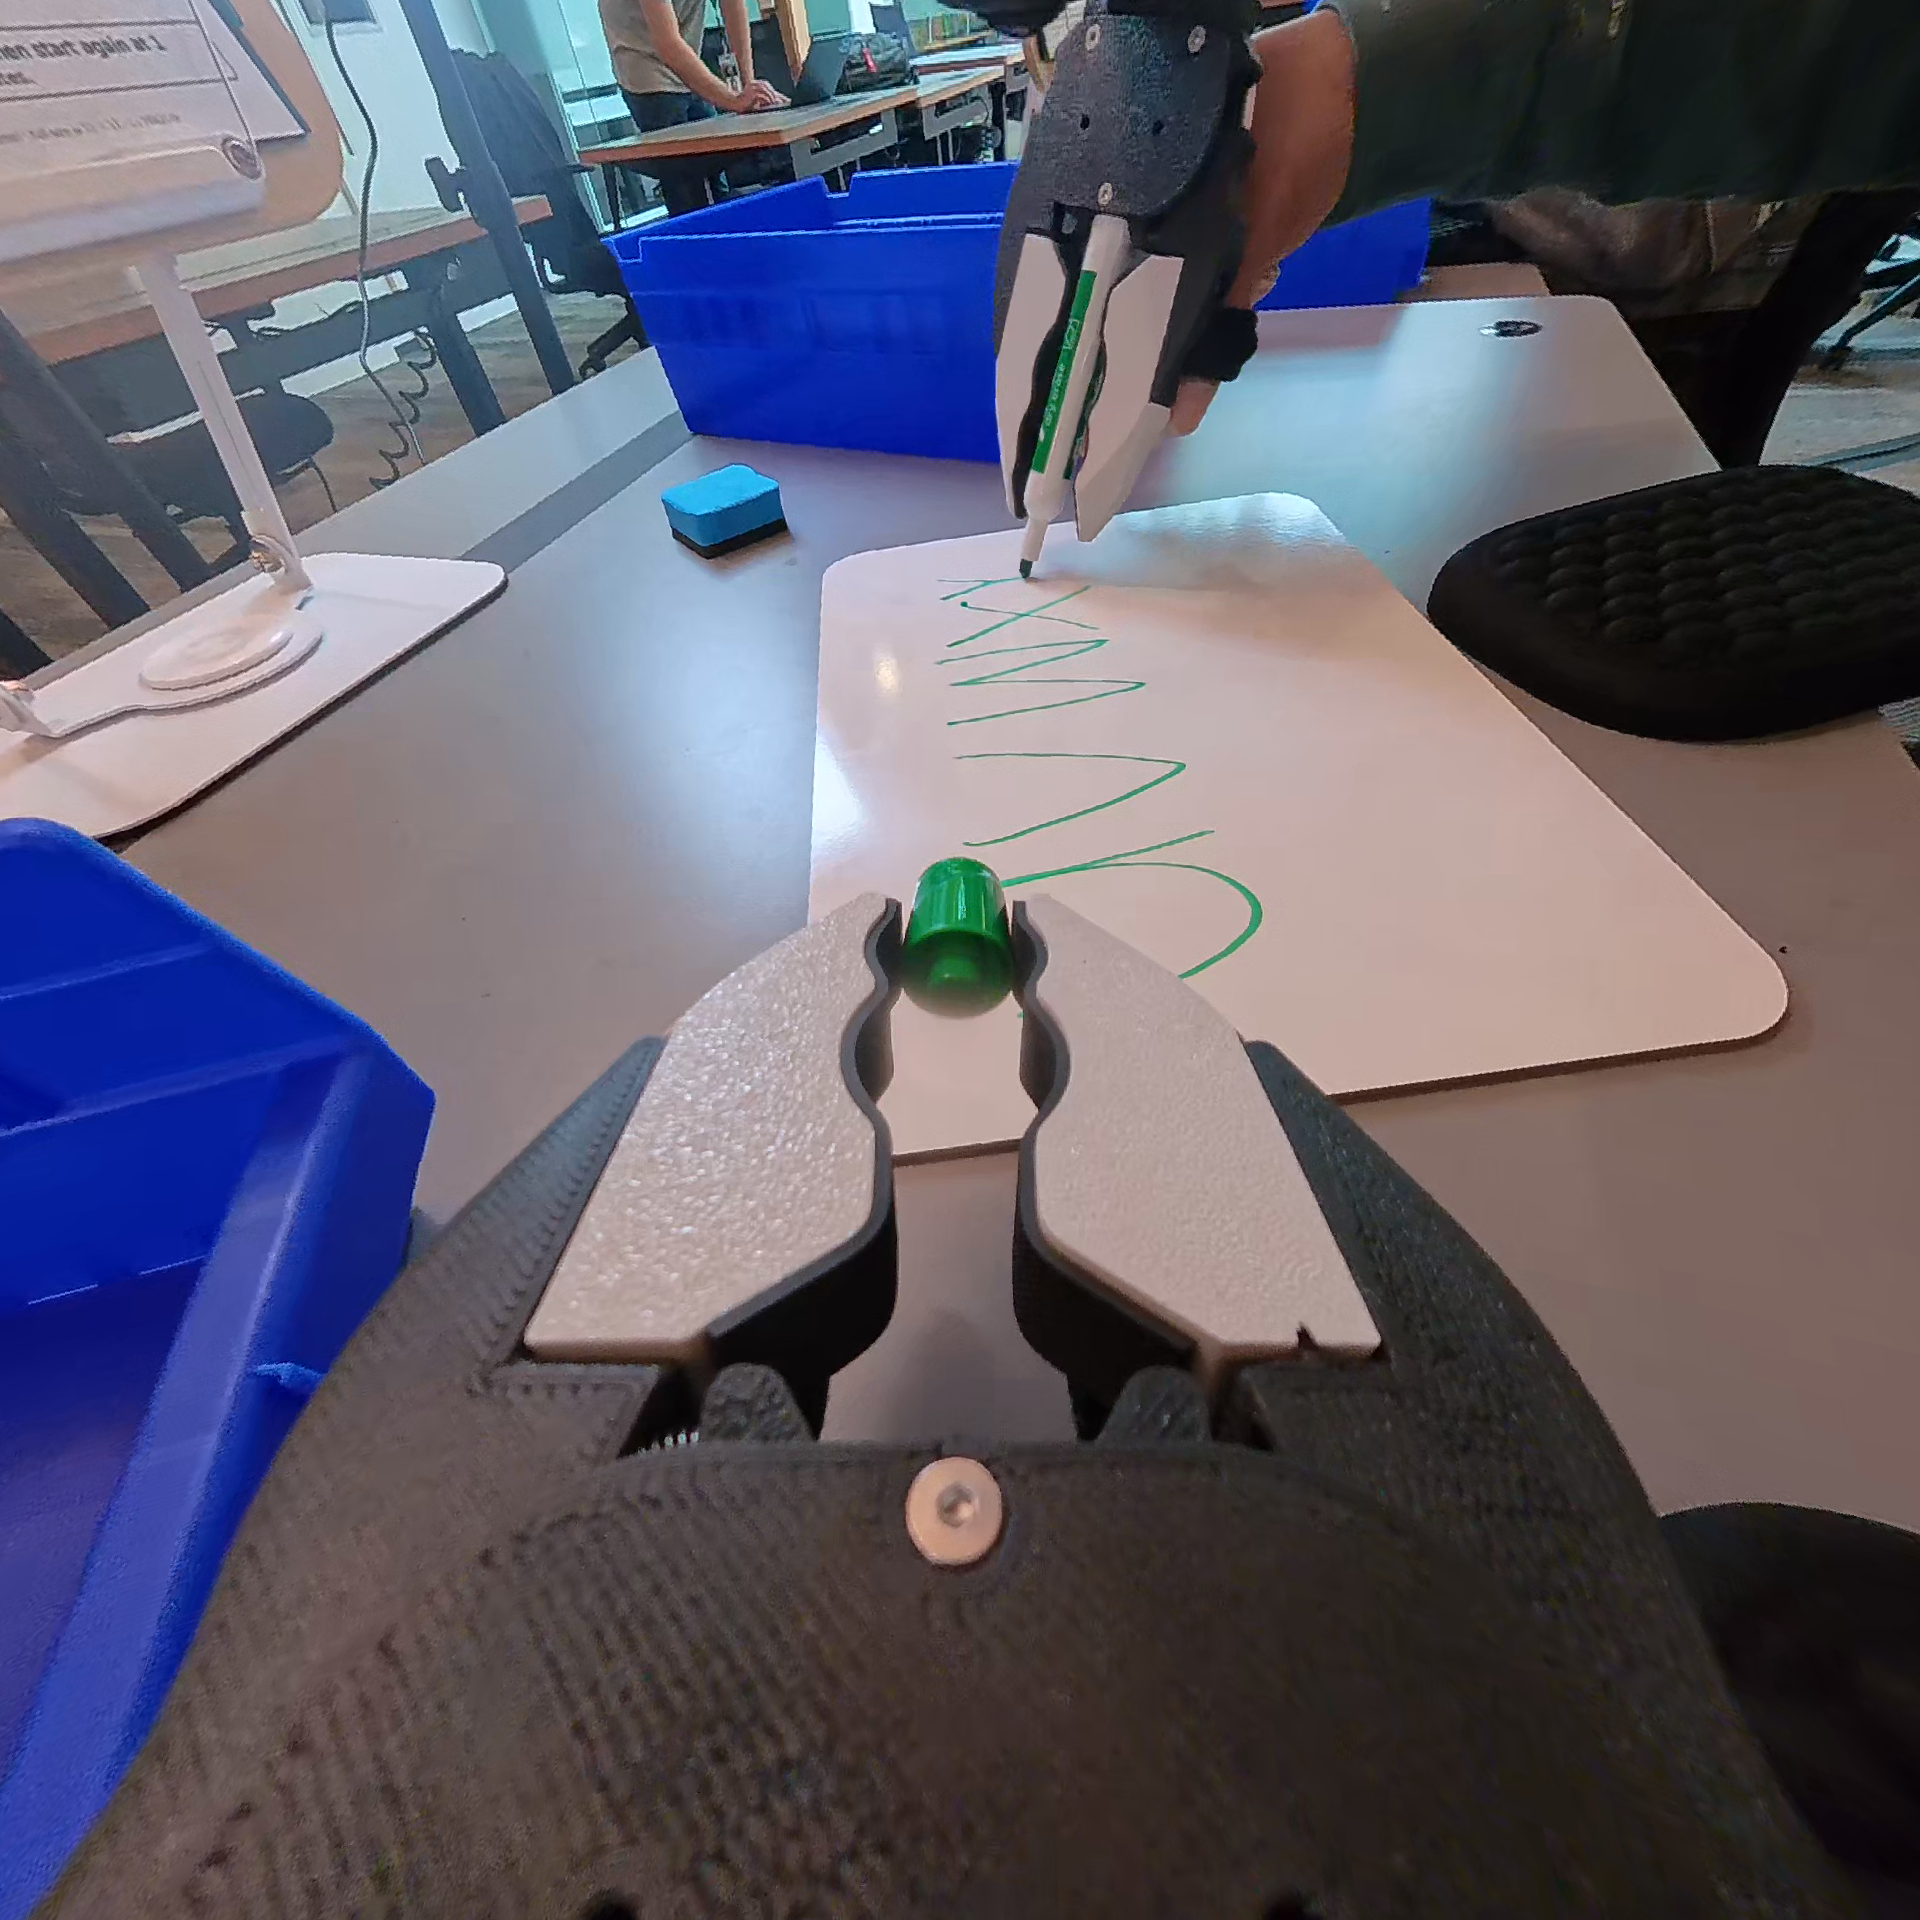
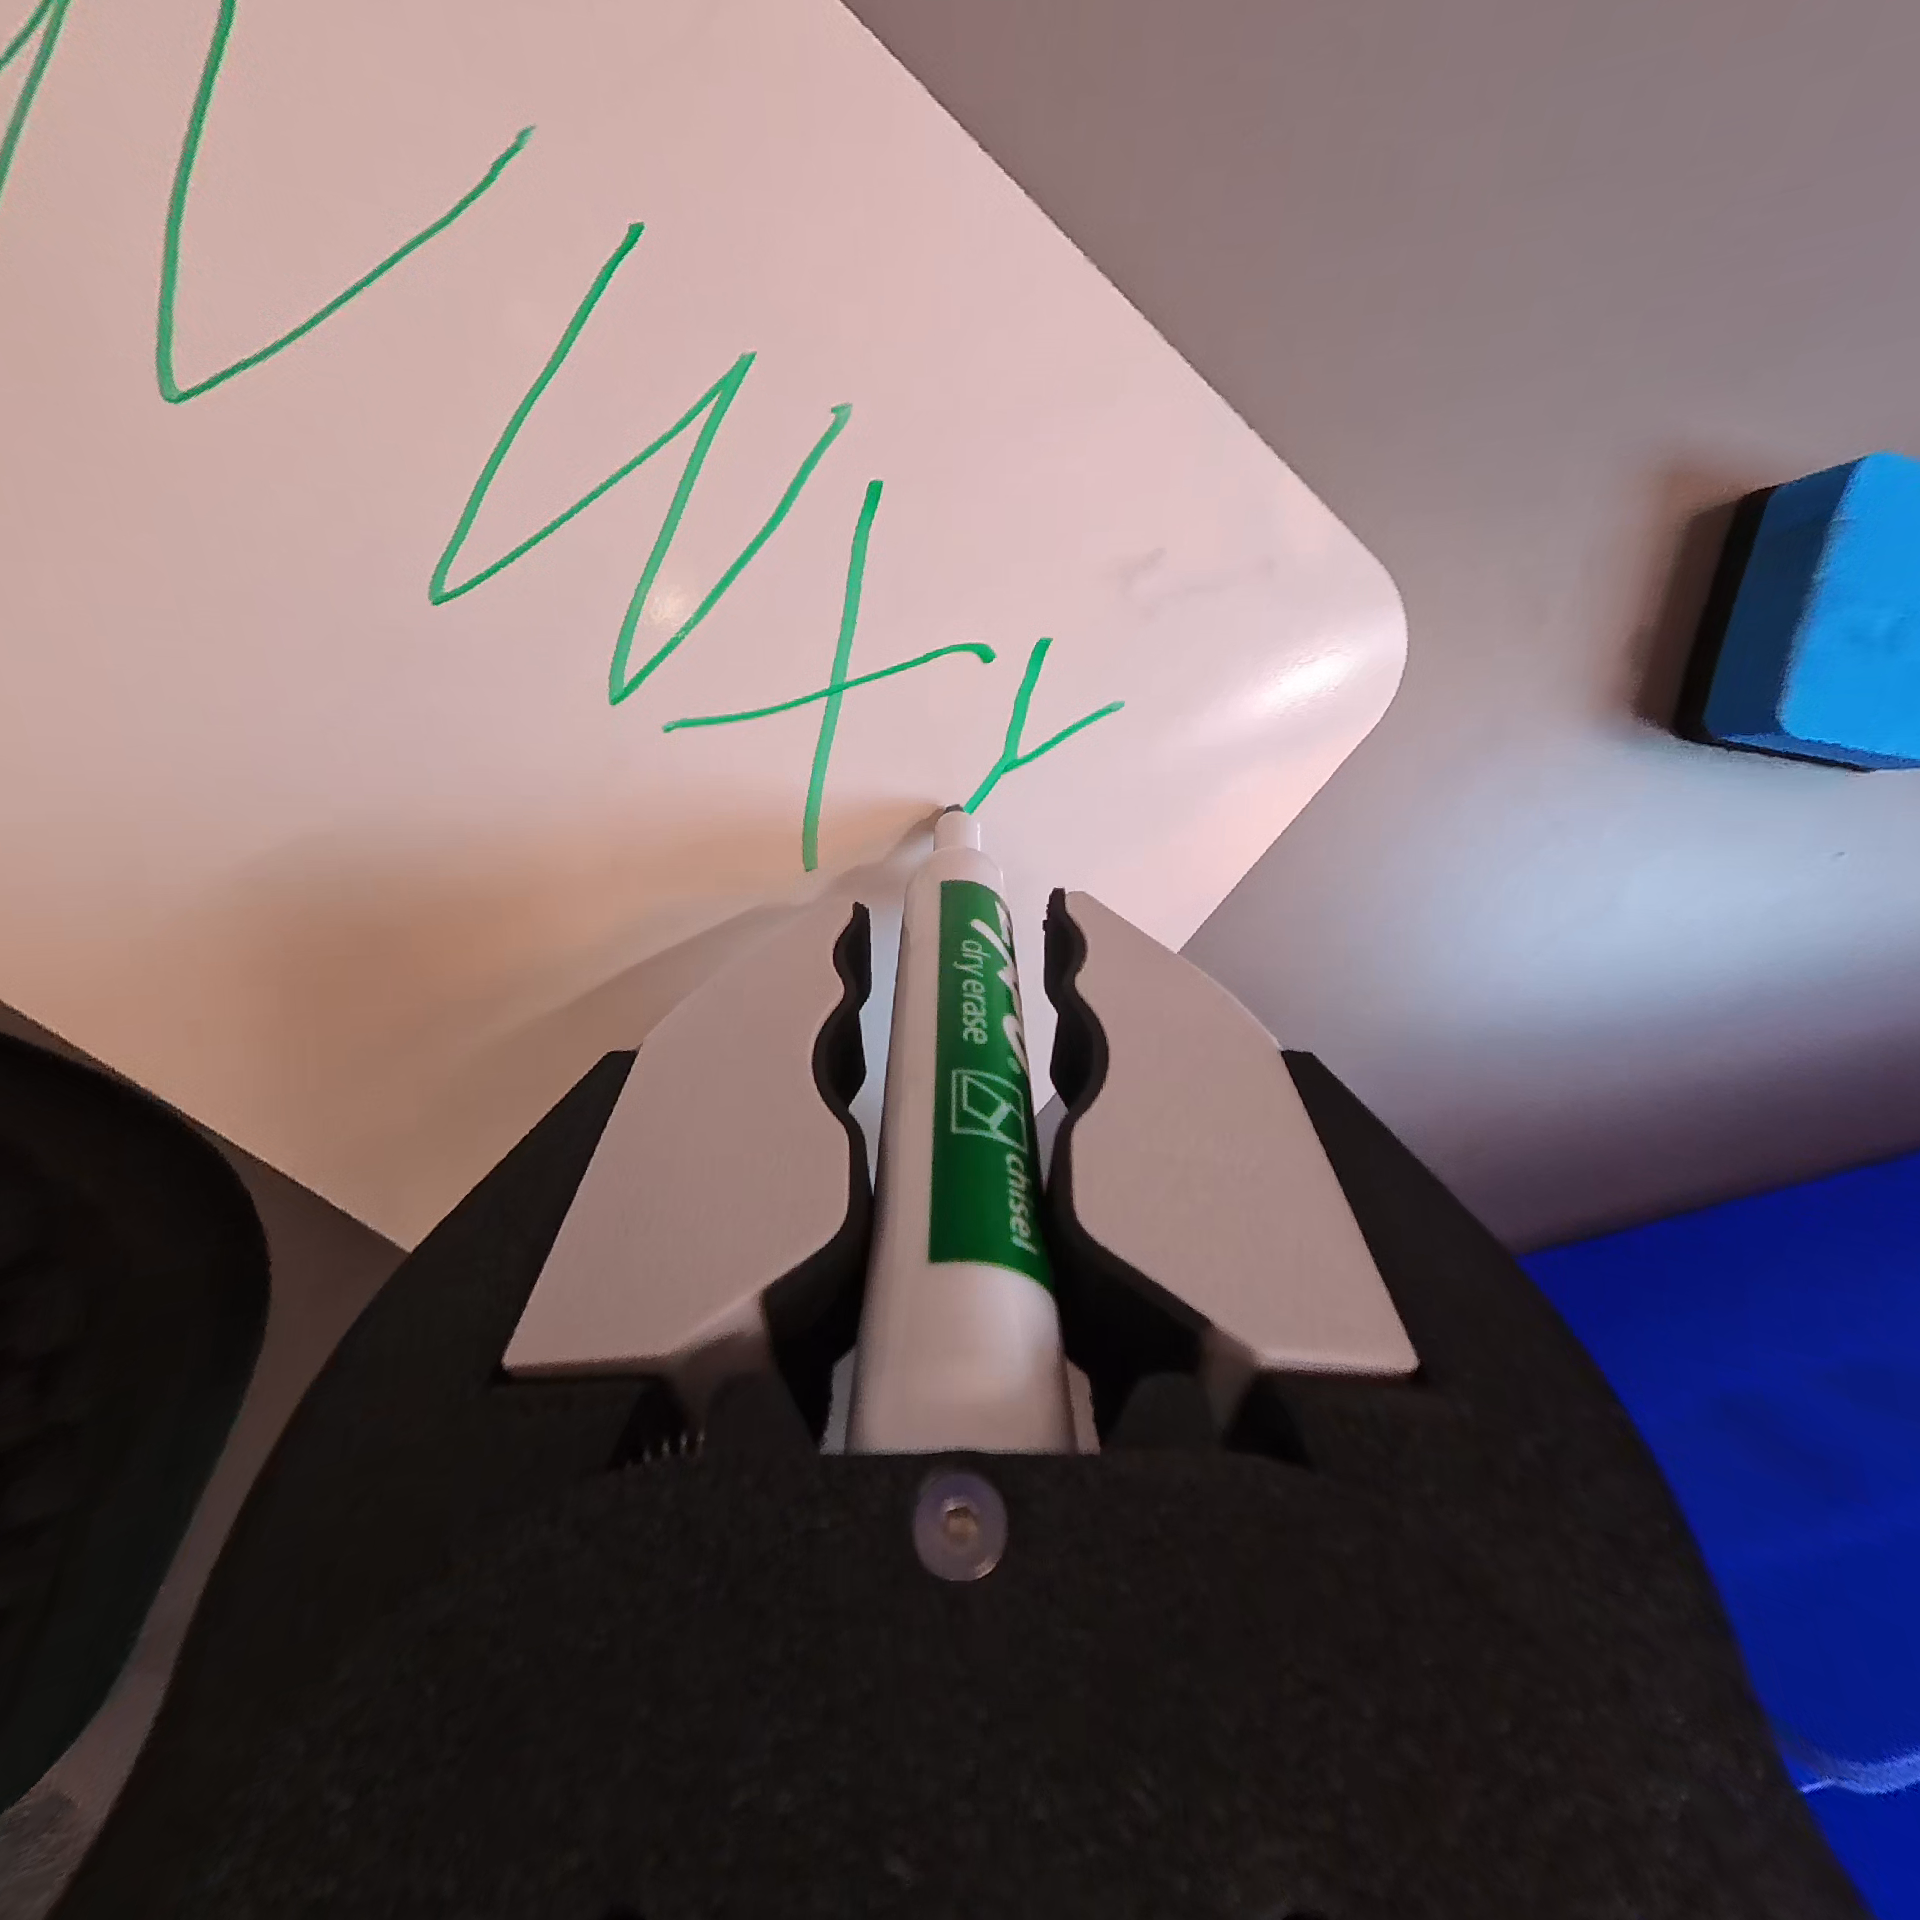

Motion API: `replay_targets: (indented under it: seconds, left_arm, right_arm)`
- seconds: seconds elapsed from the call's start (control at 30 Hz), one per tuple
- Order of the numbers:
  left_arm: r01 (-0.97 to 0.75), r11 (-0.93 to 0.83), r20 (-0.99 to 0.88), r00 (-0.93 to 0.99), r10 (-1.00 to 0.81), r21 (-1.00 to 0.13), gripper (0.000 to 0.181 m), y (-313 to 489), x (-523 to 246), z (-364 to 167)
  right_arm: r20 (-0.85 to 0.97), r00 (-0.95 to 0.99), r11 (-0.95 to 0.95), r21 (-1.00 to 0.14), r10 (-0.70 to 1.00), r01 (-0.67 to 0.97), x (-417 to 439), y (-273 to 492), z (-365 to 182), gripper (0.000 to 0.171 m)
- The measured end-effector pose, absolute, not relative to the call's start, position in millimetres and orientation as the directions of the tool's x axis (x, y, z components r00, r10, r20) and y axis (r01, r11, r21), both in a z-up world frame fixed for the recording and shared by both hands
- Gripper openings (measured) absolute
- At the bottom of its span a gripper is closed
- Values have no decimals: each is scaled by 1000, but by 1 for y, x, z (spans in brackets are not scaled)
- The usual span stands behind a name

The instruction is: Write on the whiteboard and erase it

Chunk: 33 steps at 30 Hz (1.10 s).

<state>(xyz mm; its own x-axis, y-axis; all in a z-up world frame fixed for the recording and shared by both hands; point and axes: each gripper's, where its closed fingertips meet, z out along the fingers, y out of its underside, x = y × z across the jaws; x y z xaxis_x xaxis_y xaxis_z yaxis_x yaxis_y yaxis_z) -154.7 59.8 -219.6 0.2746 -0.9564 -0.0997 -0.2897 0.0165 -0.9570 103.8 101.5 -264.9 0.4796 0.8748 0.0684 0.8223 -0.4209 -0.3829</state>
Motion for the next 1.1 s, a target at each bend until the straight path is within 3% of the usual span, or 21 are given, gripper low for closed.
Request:
replay_targets:
  seconds: [0.53, 0.73, 1.1]
  left_arm:
    - [-297, 25, -110, 272, -956, -955, 20, 57, -154, -220]
    - [-290, 13, -97, 279, -955, -957, 20, 58, -155, -219]
    - [-281, 1, -82, 279, -957, -960, 20, 58, -157, -218]
  right_arm:
    - [74, 491, -426, -395, 868, 814, 110, 82, -264, 33]
    - [95, 515, -426, -447, 852, 787, 112, 108, -250, 33]
    - [95, 505, -421, -432, 858, 797, 105, 136, -259, 33]
